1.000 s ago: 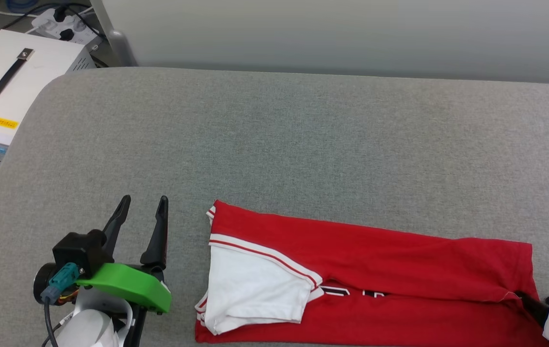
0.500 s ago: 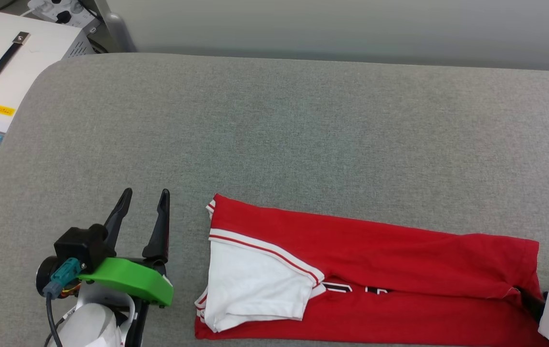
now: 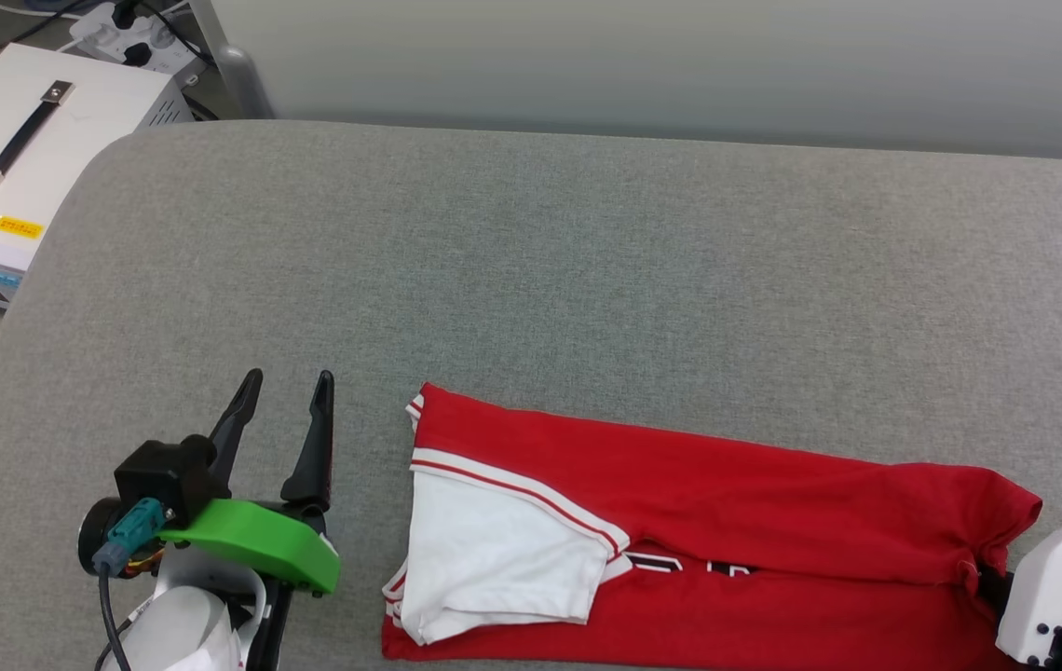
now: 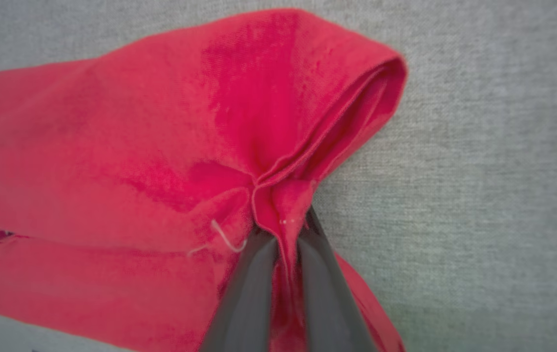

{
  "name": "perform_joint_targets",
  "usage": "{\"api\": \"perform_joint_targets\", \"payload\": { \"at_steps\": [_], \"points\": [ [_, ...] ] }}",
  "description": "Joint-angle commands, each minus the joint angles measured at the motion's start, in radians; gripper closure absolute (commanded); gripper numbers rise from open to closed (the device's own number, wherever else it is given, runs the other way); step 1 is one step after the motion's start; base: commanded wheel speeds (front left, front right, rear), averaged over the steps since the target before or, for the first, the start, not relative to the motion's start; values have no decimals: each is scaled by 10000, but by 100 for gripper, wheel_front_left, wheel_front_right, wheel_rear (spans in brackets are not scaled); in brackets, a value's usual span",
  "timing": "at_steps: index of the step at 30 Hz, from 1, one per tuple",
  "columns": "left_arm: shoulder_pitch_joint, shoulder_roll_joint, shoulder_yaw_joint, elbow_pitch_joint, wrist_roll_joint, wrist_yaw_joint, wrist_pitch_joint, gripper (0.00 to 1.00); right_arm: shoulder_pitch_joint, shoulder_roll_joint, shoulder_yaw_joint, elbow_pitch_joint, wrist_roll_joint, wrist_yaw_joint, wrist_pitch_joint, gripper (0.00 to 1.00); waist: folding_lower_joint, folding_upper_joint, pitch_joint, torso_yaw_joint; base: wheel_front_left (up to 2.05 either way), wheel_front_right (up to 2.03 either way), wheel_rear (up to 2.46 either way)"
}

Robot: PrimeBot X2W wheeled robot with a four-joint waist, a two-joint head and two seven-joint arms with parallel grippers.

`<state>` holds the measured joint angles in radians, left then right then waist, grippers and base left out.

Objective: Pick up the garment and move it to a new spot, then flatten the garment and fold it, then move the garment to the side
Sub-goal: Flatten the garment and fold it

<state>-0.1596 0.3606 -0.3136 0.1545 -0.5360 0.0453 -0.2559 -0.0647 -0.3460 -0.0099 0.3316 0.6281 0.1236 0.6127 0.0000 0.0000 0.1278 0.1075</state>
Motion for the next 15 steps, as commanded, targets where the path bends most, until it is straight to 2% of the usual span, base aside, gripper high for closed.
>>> {"api": "perform_joint_targets", "payload": {
  "at_steps": [1,7,15],
  "points": [
    [-20,-62,45,33,98,-73,-58,0,105,140,193,241,35,71,-32,100,0,0,-124,-33,0,0,0],
    [136,-110,2,135,113,-100,-58,0,51,-321,-203,412,-105,71,-912,100,0,0,-371,-152,0,0,0],
    [240,-112,-59,218,76,-120,-58,0,82,-1282,-1325,994,-917,71,-1870,100,0,0,-651,-263,0,0,0]
  ]
}}
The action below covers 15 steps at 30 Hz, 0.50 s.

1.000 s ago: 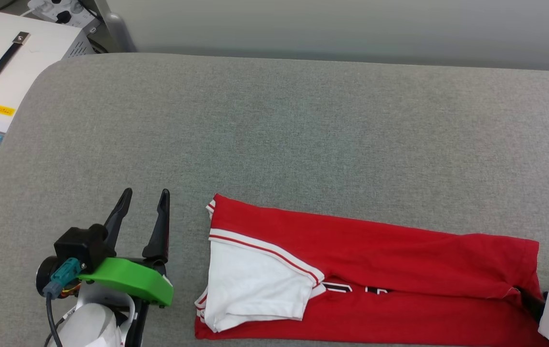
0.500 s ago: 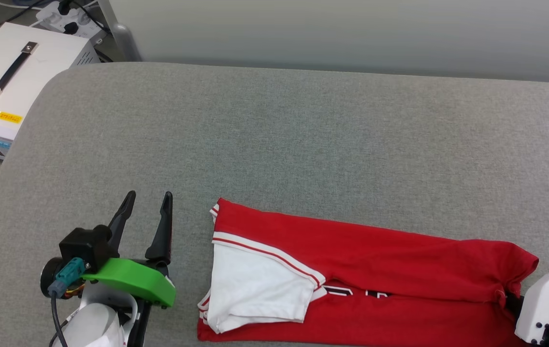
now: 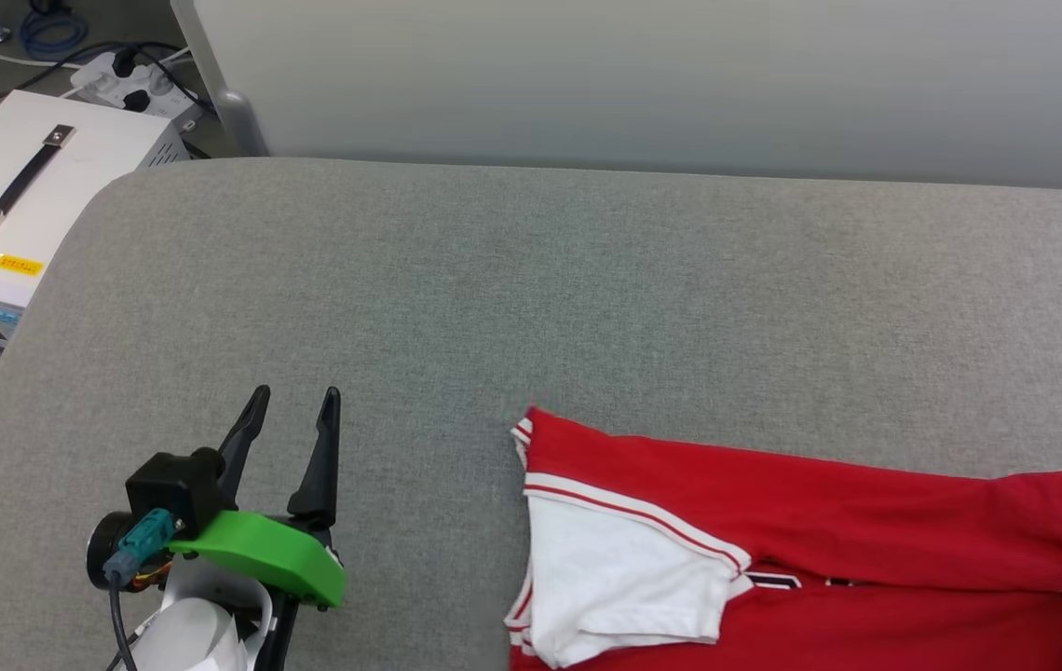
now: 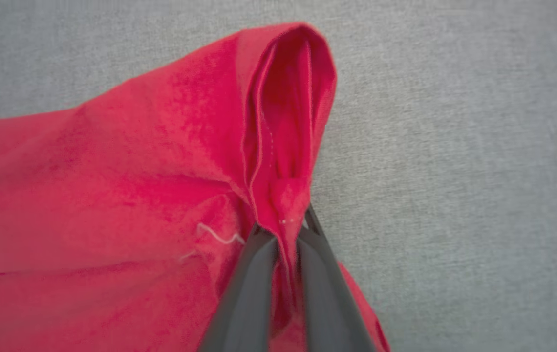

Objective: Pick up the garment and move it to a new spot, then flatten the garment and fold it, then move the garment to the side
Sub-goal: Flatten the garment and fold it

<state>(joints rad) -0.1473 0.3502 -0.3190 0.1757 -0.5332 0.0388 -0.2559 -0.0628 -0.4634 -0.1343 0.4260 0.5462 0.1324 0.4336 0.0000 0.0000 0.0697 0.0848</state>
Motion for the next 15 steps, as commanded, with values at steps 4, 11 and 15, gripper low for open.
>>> {"api": "perform_joint_targets", "payload": {
  "at_steps": [4,11,15],
  "points": [
    [251,-25,-10,3,17,-29,-58,0,253,-238,-206,29,-113,-17,-82,100,0,0,-225,-105,0,0,0],
    [433,-109,-92,35,-2,-44,-58,0,731,9,-52,-895,246,-17,66,100,0,0,-547,-184,0,0,0],
    [552,-129,-82,46,-19,-45,-58,0,1121,225,120,-1778,357,-17,417,100,0,0,-699,-207,0,0,0]
  ]
}}
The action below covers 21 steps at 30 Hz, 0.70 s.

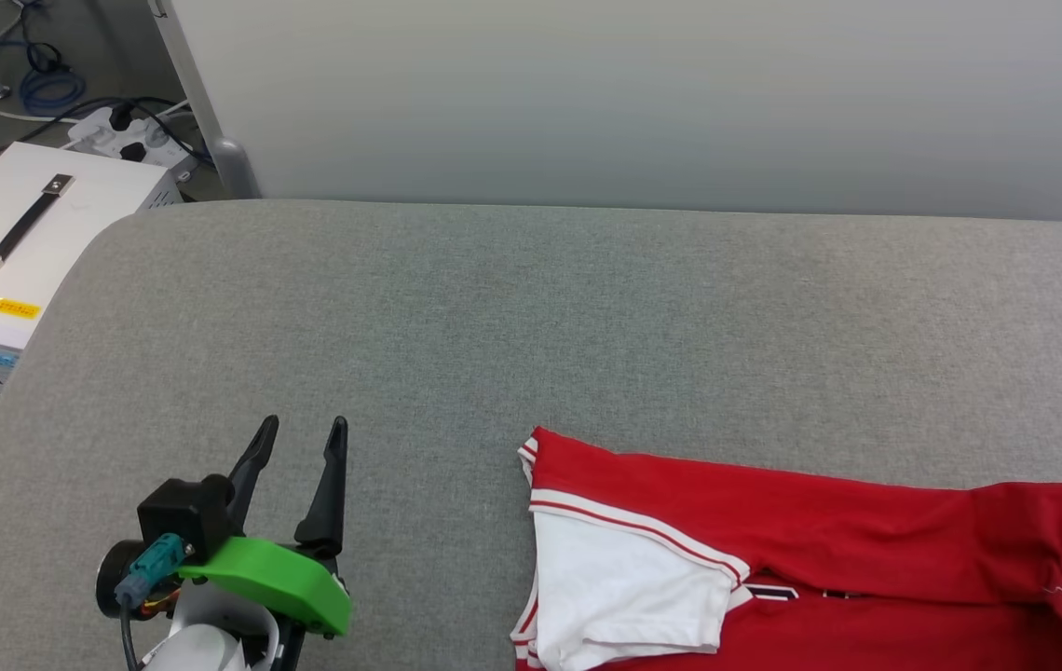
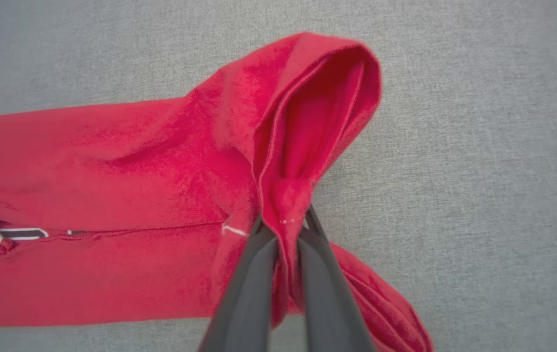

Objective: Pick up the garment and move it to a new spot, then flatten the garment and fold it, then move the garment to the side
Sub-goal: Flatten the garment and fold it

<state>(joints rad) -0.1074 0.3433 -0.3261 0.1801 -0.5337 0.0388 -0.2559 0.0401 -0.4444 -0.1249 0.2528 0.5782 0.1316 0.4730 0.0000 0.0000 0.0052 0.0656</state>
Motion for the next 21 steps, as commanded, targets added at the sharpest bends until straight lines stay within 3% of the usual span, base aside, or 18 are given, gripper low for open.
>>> {"api": "perform_joint_targets", "payload": {
  "at_steps": [1,4,9,10,13,18,21],
  "points": [
    [167,-63,-14,-2,-11,-44,-59,0,191,116,99,-321,66,-9,172,100,0,0,-74,-14,0,0,0],
    [176,-110,-7,-18,-12,-46,-59,0,378,533,101,-984,235,-9,538,100,0,0,-128,25,0,0,0],
    [281,-245,29,2,-31,-49,-59,0,627,2016,-365,-2140,526,-9,1216,100,0,0,-221,210,0,0,0],
    [382,-231,88,-4,-23,-73,-59,0,740,2654,-105,-2803,169,-9,1606,100,0,0,-222,252,0,0,0],
    [392,-167,135,28,-13,-92,-59,0,699,3356,183,-3305,-12,-9,1927,100,0,0,-228,290,0,0,0],
    [320,-124,198,18,-40,-84,-59,0,377,3898,669,-3418,151,-9,2147,100,0,0,-244,360,0,0,0],
    [279,-123,175,31,-45,-89,-59,0,121,3933,1271,-3038,954,-9,1850,100,0,0,-269,422,0,0,0]
  ]
}}
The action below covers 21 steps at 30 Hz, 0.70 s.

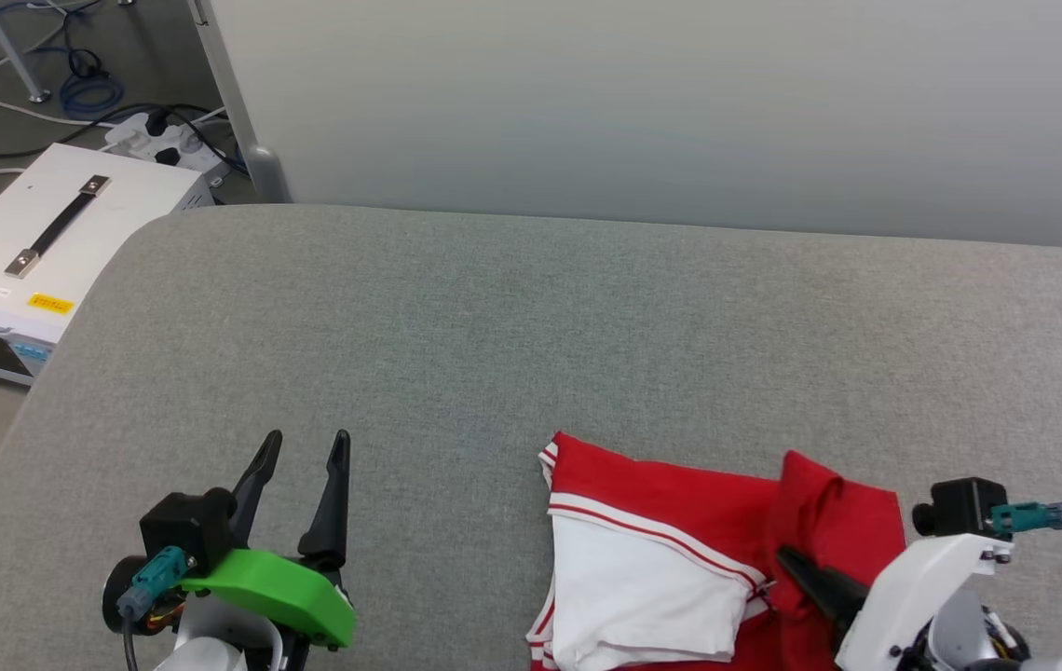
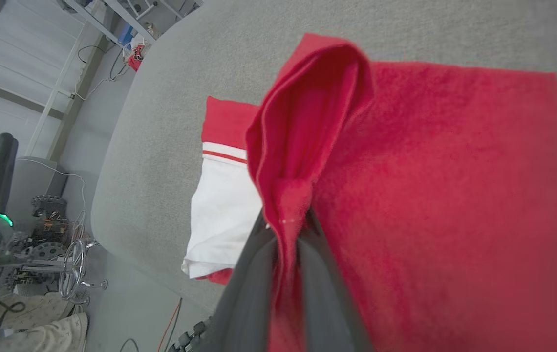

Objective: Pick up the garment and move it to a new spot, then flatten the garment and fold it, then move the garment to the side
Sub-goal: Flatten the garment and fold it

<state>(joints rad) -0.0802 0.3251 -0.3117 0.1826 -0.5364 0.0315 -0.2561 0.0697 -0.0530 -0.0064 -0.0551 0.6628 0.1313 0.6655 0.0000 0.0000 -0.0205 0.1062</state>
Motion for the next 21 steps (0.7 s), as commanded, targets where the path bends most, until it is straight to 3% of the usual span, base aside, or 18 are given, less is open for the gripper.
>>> {"api": "perform_joint_targets", "payload": {
  "at_steps": [1,7,16,18,19,21],
  "points": [
    [6,58,20,12,-19,-20,-57,0,-275,22,362,215,352,-6,-250,100,0,0,-21,34,0,0,0],
    [55,42,-32,61,-28,-11,-57,0,-903,25,1841,1221,1382,-6,-1004,100,0,0,-89,86,0,0,0],
    [-83,-18,-150,70,-10,-41,-57,0,-2015,27,3051,3077,1631,-6,-2014,100,0,0,11,262,0,0,0],
    [-110,-58,-207,81,8,-83,-57,0,-2438,27,3611,3794,1976,-6,-2421,53,0,0,97,359,0,0,0],
    [-119,-78,-232,86,21,-97,-57,0,-2535,27,3799,3936,2147,-6,-2543,0,0,0,116,381,0,0,0],
    [-133,-110,-262,101,30,-118,-57,0,-2699,27,4137,4100,2489,-6,-2816,0,0,0,134,413,0,0,0]
  ]
}}
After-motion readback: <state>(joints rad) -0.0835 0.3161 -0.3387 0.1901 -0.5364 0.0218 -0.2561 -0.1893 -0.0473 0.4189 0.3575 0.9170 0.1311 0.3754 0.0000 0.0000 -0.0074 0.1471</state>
